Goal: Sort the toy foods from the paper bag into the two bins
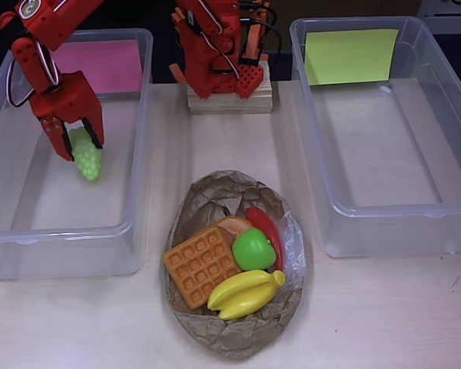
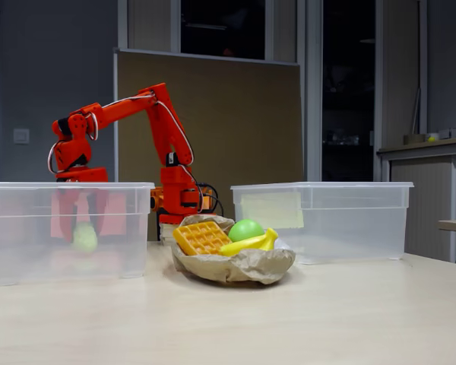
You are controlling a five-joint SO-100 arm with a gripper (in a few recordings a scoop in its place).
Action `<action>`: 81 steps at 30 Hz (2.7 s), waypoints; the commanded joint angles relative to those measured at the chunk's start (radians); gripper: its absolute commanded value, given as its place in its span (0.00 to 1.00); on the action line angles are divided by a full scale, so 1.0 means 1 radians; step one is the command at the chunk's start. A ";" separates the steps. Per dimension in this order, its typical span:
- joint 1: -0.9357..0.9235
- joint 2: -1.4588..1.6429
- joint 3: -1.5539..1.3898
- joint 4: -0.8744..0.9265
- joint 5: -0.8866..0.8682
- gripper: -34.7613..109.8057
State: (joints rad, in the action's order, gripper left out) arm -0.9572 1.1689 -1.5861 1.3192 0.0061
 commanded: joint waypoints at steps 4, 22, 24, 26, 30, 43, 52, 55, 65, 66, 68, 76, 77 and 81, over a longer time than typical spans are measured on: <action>-0.020 -0.015 0.031 -0.021 0.080 0.36; 0.020 0.098 0.011 0.008 0.239 0.43; 0.040 0.149 -0.014 0.008 0.236 0.43; 0.064 0.199 -0.028 0.015 0.235 0.43; 0.097 0.259 -0.032 0.037 0.221 0.42; 0.117 0.267 -0.236 -0.137 0.120 0.41; 0.121 0.305 -0.253 -0.101 0.126 0.53; 0.132 0.339 -0.250 -0.086 0.135 0.54; 0.275 0.696 -0.176 0.002 0.173 0.52; 0.301 0.735 -0.164 0.002 0.172 0.52; 0.360 0.799 -0.141 0.000 0.179 0.52; 0.669 0.896 -0.031 0.038 0.236 0.57; 0.701 0.890 -0.028 0.041 0.224 0.58; 0.801 0.847 -0.055 0.023 0.155 0.56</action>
State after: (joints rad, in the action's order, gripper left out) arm -0.2086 2.0172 -1.6444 1.3484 0.1963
